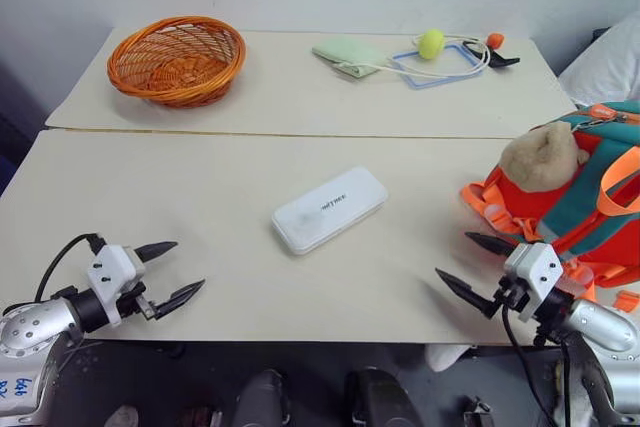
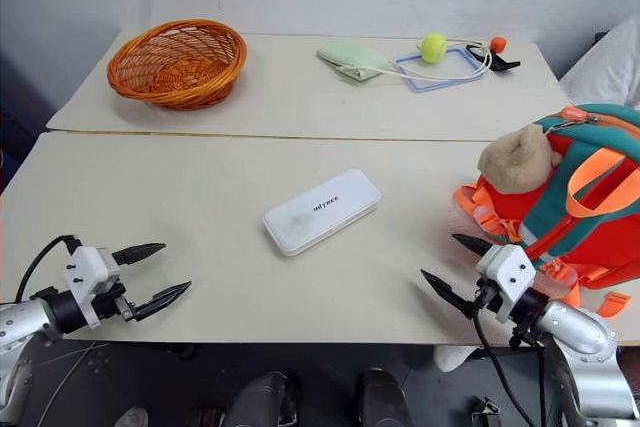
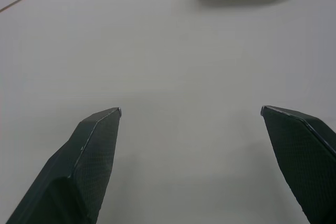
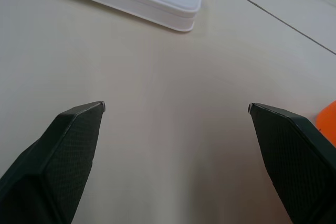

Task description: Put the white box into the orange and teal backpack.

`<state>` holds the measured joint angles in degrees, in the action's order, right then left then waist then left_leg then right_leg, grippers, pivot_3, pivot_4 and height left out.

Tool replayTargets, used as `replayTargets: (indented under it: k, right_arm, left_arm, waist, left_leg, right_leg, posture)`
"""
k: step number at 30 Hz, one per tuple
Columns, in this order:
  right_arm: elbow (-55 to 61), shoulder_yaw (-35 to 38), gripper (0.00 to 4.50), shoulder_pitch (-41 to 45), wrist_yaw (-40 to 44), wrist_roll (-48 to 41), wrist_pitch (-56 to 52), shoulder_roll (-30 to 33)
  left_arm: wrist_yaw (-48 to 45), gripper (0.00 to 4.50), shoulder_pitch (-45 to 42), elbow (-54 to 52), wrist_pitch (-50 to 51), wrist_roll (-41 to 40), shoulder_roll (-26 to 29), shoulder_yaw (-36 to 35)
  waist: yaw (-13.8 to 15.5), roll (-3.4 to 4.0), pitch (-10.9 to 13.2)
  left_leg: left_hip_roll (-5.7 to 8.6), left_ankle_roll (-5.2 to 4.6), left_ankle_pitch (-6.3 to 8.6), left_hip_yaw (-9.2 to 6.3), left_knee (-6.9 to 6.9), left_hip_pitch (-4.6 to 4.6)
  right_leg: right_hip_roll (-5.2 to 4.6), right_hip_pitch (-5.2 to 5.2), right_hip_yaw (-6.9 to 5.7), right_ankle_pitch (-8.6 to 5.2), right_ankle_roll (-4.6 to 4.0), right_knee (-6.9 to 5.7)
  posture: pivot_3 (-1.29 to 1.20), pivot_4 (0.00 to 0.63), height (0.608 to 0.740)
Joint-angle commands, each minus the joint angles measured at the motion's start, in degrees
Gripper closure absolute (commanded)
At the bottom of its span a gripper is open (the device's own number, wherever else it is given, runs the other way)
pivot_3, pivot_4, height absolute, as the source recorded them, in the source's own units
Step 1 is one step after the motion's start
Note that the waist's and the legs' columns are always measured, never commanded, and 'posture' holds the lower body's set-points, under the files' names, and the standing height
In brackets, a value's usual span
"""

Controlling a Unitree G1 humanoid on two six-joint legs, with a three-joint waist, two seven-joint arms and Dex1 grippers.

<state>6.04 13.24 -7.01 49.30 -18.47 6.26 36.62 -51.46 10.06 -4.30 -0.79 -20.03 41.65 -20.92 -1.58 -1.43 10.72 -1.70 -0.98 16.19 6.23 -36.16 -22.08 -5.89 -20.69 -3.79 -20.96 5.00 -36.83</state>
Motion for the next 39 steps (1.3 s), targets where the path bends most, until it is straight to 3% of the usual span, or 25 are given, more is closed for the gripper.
replayTargets:
  k: [1,7,10,17,22,25,26,31,39]
  right_arm:
    - [-0.04,-0.38,0.00,1.30,0.57,0.49,1.78,0.32]
    - [3.23,-4.13,0.00,7.31,-2.40,-1.50,-6.70,-1.87]
    - [4.38,-8.74,0.53,12.80,-7.66,3.21,-12.19,-4.17]
    - [-2.20,-15.00,3.03,21.70,-22.70,16.70,-15.47,-11.04]
    - [-10.07,-15.65,4.41,26.12,-30.28,21.72,-13.30,-14.77]
    - [-15.54,-16.56,4.50,28.41,-33.32,23.86,-10.58,-16.79]
    - [-17.34,-16.69,4.50,29.20,-34.05,24.15,-9.51,-17.47]
    - [-26.39,-17.10,4.50,33.52,-33.01,22.55,-5.20,-20.97]
    - [-30.59,-18.09,4.50,34.63,-19.85,16.73,0.09,-21.93]
  left_arm:
    - [0.23,0.02,-0.76,-1.74,-0.09,-0.43,0.15,-0.04]
    - [1.26,0.02,-2.66,-4.53,8.95,-2.57,0.44,1.88]
    - [2.57,0.00,-4.52,-8.41,13.96,-4.35,-0.90,4.30]
    - [11.78,2.24,-8.08,-16.75,21.56,-1.64,-6.32,11.27]
    - [18.54,3.45,-8.99,-19.32,26.02,0.06,-10.34,14.15]
    - [21.33,4.39,-9.29,-19.16,28.38,0.65,-12.97,15.99]
    - [21.67,4.46,-9.46,-19.26,28.63,0.79,-13.58,16.68]
    - [23.53,4.46,-11.83,-18.66,29.10,1.11,-16.50,18.51]
    - [23.66,4.46,-14.84,-15.21,29.32,1.87,-16.39,18.21]
  waist:
    - [0.00,0.00,0.00]
    - [-0.20,0.00,0.00]
    - [-0.19,0.02,0.01]
    - [-0.01,0.03,0.02]
    - [-0.07,0.03,0.02]
    - [-0.21,0.03,0.02]
    - [-0.22,0.03,0.02]
    - [-0.45,0.00,0.00]
    - [-0.79,-0.01,-0.01]
  left_leg:
    - [0.00,0.02,-0.01,-0.01,0.00,0.00]
    - [0.01,0.04,-0.03,0.00,-0.12,-0.01]
    - [-0.01,0.00,-0.03,-0.02,-0.14,0.01]
    - [0.07,0.33,-0.20,-0.12,-0.13,-0.13]
    - [0.07,0.31,-0.21,-0.10,-0.25,-0.17]
    - [0.02,0.36,-0.25,-0.10,-0.24,-0.13]
    - [-0.01,0.38,-0.26,-0.11,-0.24,-0.13]
    - [-0.05,0.43,-0.32,-0.09,-0.25,-0.10]
    - [-0.09,0.47,-0.37,-0.10,-0.25,-0.09]
  right_leg:
    - [0.00,0.01,-0.03,0.00,0.00,0.00]
    - [0.00,0.07,-0.04,0.00,0.01,-0.04]
    - [0.00,0.04,-0.02,0.00,0.01,-0.15]
    - [0.00,-0.02,-0.13,0.00,0.01,-0.13]
    - [0.02,-0.02,-0.12,0.01,0.02,-0.17]
    - [0.09,-0.01,-0.11,0.01,0.02,-0.20]
    - [0.13,-0.02,-0.11,0.01,0.01,-0.22]
    - [0.20,0.00,-0.08,0.01,0.01,-0.23]
    - [0.25,0.01,-0.08,0.01,0.01,-0.28]
  posture:
    - [0.00,0.150,0.740]
    - [0.00,0.150,0.740]
    - [0.00,0.150,0.740]
    - [0.00,0.150,0.740]
    - [0.00,0.150,0.740]
    - [0.00,0.150,0.740]
    - [0.00,0.150,0.740]
    - [0.00,0.150,0.740]
    - [0.00,0.150,0.740]
